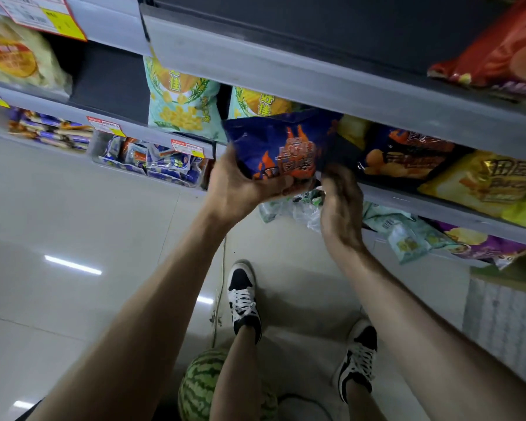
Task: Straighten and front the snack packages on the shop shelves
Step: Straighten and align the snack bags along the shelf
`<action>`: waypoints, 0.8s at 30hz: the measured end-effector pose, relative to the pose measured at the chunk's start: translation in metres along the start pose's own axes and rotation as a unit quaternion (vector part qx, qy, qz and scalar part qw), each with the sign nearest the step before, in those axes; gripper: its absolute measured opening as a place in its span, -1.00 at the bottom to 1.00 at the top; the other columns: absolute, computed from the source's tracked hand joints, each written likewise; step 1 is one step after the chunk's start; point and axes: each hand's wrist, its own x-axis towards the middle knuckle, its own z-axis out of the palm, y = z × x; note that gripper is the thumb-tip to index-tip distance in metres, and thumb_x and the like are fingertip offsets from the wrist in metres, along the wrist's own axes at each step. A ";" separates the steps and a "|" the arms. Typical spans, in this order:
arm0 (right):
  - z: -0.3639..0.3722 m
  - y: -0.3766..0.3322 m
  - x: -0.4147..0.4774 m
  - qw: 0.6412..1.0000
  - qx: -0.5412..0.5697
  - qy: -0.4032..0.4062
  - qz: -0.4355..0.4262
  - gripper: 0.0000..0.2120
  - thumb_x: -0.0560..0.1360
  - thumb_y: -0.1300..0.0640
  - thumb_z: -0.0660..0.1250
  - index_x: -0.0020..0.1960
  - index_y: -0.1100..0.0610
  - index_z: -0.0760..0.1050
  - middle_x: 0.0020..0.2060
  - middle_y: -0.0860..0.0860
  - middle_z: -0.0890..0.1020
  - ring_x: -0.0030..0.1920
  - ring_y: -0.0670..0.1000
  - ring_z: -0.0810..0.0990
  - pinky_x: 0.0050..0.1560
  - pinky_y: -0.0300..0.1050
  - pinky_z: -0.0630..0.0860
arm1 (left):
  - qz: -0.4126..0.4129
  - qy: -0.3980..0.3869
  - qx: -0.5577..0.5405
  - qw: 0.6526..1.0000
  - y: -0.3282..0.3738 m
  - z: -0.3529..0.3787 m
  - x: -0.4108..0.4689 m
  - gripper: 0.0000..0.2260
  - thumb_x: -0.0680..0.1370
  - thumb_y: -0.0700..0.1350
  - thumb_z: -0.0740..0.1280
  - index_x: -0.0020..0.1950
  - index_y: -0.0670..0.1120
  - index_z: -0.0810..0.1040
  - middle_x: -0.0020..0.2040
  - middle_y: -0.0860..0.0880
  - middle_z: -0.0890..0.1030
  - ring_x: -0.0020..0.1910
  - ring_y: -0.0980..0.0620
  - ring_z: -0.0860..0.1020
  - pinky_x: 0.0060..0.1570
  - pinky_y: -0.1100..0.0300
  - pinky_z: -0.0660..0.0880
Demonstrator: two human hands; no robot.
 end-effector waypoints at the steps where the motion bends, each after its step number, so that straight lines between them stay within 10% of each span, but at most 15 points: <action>1: -0.006 0.005 -0.003 1.000 -0.001 -0.017 -0.005 -0.76 0.67 0.11 0.23 0.28 0.09 0.55 0.11 -0.04 0.63 0.01 -0.14 0.55 -0.09 -0.29 0.40 | 0.009 -0.014 0.017 1.000 0.002 0.008 0.007 -0.27 0.28 -0.28 0.72 0.37 -0.27 0.49 0.15 -0.07 0.73 0.05 0.03 0.75 0.03 0.07 0.70; 7: -0.028 -0.001 0.014 1.000 0.002 -0.008 -0.008 -0.59 0.76 0.04 0.14 0.59 0.03 0.33 0.51 -0.14 0.42 0.31 -0.24 0.43 0.09 -0.59 0.31 | 0.077 -0.057 0.058 0.994 0.021 0.055 0.056 -0.23 0.27 0.02 0.71 0.39 -0.14 0.48 0.22 -0.04 0.70 0.17 -0.02 0.70 0.19 -0.10 0.65; 14: -0.026 0.005 0.046 0.997 -0.066 0.023 -0.025 -0.54 0.59 -0.13 0.41 0.42 -0.01 0.44 0.20 -0.11 0.68 0.14 -0.16 0.63 0.14 -0.23 0.52 | 0.058 -0.112 0.262 0.957 0.029 0.074 0.081 -0.21 0.39 0.19 0.55 0.52 -0.07 0.38 0.35 -0.07 0.56 0.30 -0.10 0.55 0.33 -0.04 0.52; 20: -0.012 0.008 0.056 0.993 -0.104 0.050 0.032 -0.38 0.49 -0.28 0.40 0.41 0.04 0.42 0.25 0.01 0.65 0.20 -0.01 0.63 0.14 -0.17 0.45 | 0.088 0.124 0.316 0.937 0.026 0.072 0.038 -0.62 0.48 -0.06 0.51 0.30 0.03 0.59 0.16 0.01 0.67 0.06 -0.11 0.63 -0.12 0.10 0.48; 24: -0.008 0.010 0.056 0.991 -0.094 0.077 0.049 -0.44 0.55 -0.22 0.42 0.42 0.05 0.44 0.30 0.02 0.59 0.18 0.01 0.58 0.06 -0.28 0.34 | 0.038 0.124 0.243 0.961 0.000 0.082 0.020 -0.44 0.56 -0.06 0.43 0.56 0.00 0.41 0.30 -0.10 0.60 0.22 -0.13 0.57 -0.06 0.21 0.29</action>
